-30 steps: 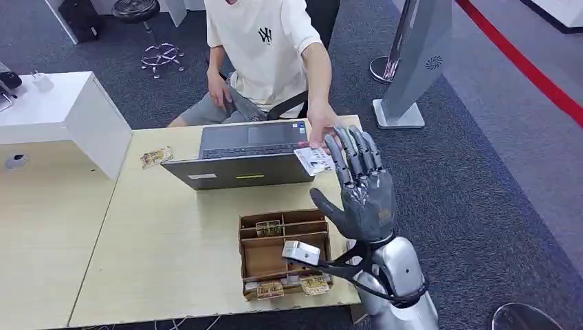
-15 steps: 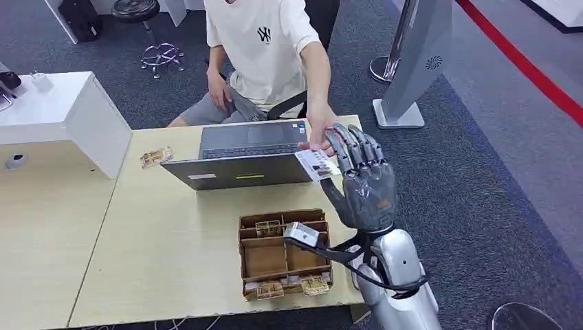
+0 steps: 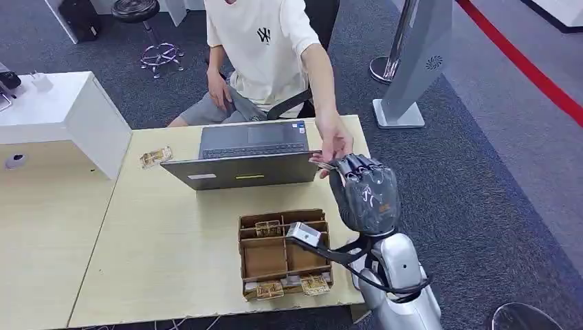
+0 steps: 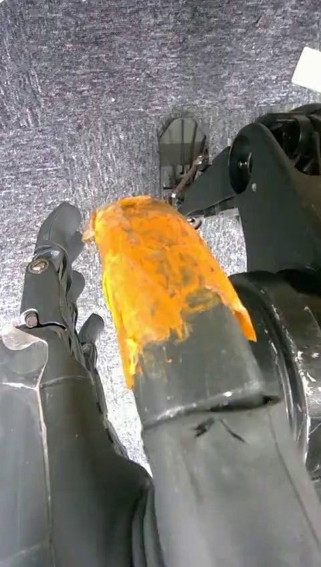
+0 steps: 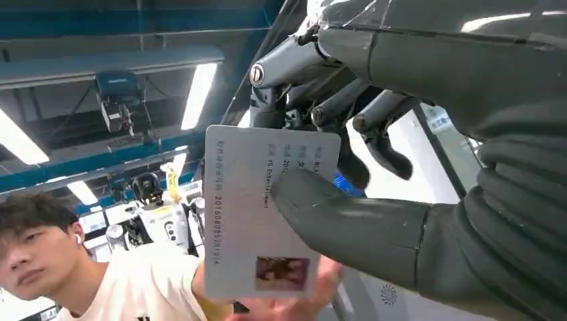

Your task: Pass the card to the sensor for recognition and then transmit it.

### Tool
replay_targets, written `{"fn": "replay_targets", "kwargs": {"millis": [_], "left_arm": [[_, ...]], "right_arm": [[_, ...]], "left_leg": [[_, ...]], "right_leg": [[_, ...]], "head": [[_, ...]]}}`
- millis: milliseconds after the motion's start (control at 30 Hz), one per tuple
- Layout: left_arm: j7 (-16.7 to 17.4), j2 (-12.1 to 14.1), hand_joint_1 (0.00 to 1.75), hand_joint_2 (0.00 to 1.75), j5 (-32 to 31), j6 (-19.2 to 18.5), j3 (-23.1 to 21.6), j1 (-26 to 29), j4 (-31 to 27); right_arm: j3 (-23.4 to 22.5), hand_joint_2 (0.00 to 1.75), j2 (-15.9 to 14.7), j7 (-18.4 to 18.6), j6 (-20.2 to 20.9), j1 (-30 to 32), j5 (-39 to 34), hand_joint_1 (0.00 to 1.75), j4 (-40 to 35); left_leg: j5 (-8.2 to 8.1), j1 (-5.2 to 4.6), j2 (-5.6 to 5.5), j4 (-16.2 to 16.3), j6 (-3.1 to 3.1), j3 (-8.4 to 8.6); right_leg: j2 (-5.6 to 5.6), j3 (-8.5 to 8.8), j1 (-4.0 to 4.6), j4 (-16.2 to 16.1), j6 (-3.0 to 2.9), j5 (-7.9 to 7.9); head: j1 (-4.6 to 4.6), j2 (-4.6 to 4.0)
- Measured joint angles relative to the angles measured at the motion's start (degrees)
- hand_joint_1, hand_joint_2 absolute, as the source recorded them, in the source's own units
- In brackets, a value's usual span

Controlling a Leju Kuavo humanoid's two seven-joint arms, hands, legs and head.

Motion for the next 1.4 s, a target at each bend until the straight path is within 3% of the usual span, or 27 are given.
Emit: {"fn": "replay_targets", "kwargs": {"millis": [200, 333, 400, 500, 600, 733, 900, 1200, 1400], "left_arm": [[0.00, 0.04, 0.00, 0.00, 0.24, 0.00, -0.15, 0.10, 0.09], [-0.26, 0.04, 0.00, 0.00, 1.07, 0.02, -0.39, 0.45, 0.09], [-0.57, 0.02, 0.00, 0.00, 1.57, 0.04, -0.39, 0.71, 0.09], [-0.87, -0.09, 0.00, 0.00, 2.67, 0.31, -0.39, 0.97, 0.09], [-0.94, -0.28, 0.00, 0.00, 3.10, 0.76, -0.39, 1.04, 0.09], [-1.05, -0.81, 0.00, 0.00, 3.61, 1.03, -0.44, 1.15, 0.09], [-1.36, -1.03, 0.00, 0.00, 4.70, 1.20, -0.44, 1.20, 0.09], [-2.67, -0.81, 0.00, 0.00, 7.23, 1.40, -0.44, 1.31, 0.11], [-2.67, -0.57, 0.00, 0.00, 8.00, 1.55, -0.44, 1.33, 0.11]], "right_arm": [[-0.09, 1.75, -0.02, -0.41, 0.00, 2.12, -0.96, 1.75, -0.74], [-1.07, 1.75, 0.79, -6.96, -0.02, 4.98, -9.76, 1.75, -2.10], [-1.14, 1.75, 1.49, -9.84, -0.04, 6.62, -18.09, 1.75, -2.71], [0.75, 1.75, 1.38, -10.12, 1.36, 9.16, -38.56, 1.75, -5.21], [2.62, 1.75, 1.14, -12.17, 7.86, 11.36, -56.96, 1.75, -8.76], [3.04, 1.75, 0.94, -14.67, 15.53, 14.38, -69.45, 1.75, -12.33], [1.40, 1.75, 0.77, -15.71, 21.20, 17.35, -74.82, 1.75, -14.40], [-5.72, 1.75, -0.04, -15.00, 26.46, 21.62, -78.25, 1.75, -14.77], [-11.34, 1.75, -0.11, -13.34, 26.97, 23.07, -76.59, 1.75, -12.77]], "left_leg": [[0.00, 0.00, -0.01, 0.00, 0.00, -0.01], [0.00, 0.00, -0.01, 0.00, 0.00, -0.03], [0.00, 0.00, -0.01, 0.00, 0.00, -0.02], [-0.01, 0.01, -0.05, -0.01, 0.00, -0.07], [-0.01, 0.00, -0.03, -0.01, 0.00, -0.07], [-0.01, 0.00, -0.05, -0.01, 0.00, -0.08], [-0.01, 0.00, -0.04, -0.01, 0.00, -0.07], [-0.01, 0.00, -0.05, -0.01, 0.00, -0.07], [-0.01, 0.00, -0.05, -0.01, 0.00, -0.08]], "right_leg": [[-0.01, 0.00, 0.00, 0.00, 0.00, 0.00], [-0.01, 0.00, 0.00, 0.00, 0.00, 0.00], [0.00, -0.02, 0.00, 0.00, 0.00, -0.01], [-0.02, -0.04, 0.00, 0.00, 0.00, -0.01], [-0.02, -0.06, 0.00, 0.00, 0.00, -0.01], [-0.04, -0.05, 0.00, 0.00, 0.01, -0.01], [-0.03, -0.05, 0.00, 0.00, 0.00, -0.01], [-0.03, -0.05, 0.00, 0.00, 0.00, -0.01], [-0.03, -0.05, 0.00, -0.01, 0.00, -0.01]], "head": [[0.00, 0.02], [-0.02, 0.02], [0.00, 0.02], [0.02, 0.02], [0.00, 0.02], [0.00, 0.02], [0.00, 0.02], [0.00, 0.02], [0.00, 0.02]]}}
